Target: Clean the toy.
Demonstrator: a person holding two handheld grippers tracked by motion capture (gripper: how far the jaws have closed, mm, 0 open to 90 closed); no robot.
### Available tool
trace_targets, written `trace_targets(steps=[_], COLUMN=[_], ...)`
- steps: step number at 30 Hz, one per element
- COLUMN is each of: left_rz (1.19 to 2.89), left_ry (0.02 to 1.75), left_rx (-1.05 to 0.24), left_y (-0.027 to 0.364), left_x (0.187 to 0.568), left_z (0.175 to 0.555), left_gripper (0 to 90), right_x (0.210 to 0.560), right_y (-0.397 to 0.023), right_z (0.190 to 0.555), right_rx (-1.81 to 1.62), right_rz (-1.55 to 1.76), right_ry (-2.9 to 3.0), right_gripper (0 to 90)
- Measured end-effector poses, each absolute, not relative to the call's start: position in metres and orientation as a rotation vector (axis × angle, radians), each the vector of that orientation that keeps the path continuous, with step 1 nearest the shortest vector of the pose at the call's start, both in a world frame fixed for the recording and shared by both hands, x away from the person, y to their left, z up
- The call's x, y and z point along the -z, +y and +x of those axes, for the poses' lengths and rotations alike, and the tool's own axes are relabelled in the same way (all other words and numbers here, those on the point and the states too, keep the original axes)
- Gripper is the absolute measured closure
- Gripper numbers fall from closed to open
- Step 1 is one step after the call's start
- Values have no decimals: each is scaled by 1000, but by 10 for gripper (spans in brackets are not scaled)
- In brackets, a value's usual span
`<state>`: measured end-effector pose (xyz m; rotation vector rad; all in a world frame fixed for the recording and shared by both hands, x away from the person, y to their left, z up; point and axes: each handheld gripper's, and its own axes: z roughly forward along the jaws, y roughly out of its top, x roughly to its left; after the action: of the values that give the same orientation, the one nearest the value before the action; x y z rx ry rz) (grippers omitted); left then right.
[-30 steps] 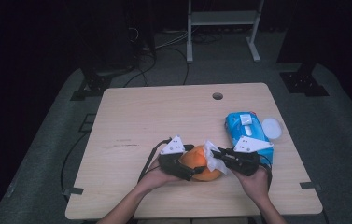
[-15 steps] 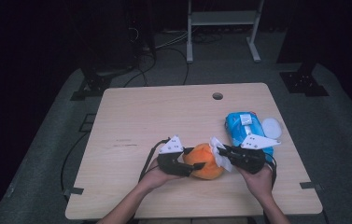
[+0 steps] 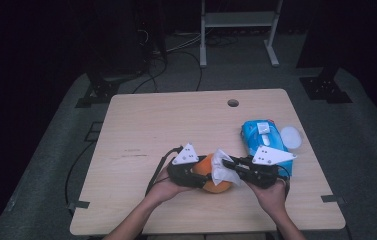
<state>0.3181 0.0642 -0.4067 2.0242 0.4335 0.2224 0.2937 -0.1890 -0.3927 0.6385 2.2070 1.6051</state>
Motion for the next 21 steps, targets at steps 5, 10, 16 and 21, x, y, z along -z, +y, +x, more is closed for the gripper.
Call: trace_targets(steps=[5,10,16,21], left_rz=[1979,1987,1931,1918], left_ry=[436,377,406,457], left_rx=[-197,-170,-122,-29], left_y=[66,60,68,70], left_x=[411,415,416,435], left_z=[323,319,327,339], left_gripper=[186,177,128,64], right_x=[402,403,405,406], right_y=[-198,-203,-213,-216], right_z=[301,304,306,307], right_rx=[-1568,-1521,-1504,-1504], right_rz=[714,754,803,809], right_ry=[2234,2232,2214,2214], right_gripper=[812,813,812,811])
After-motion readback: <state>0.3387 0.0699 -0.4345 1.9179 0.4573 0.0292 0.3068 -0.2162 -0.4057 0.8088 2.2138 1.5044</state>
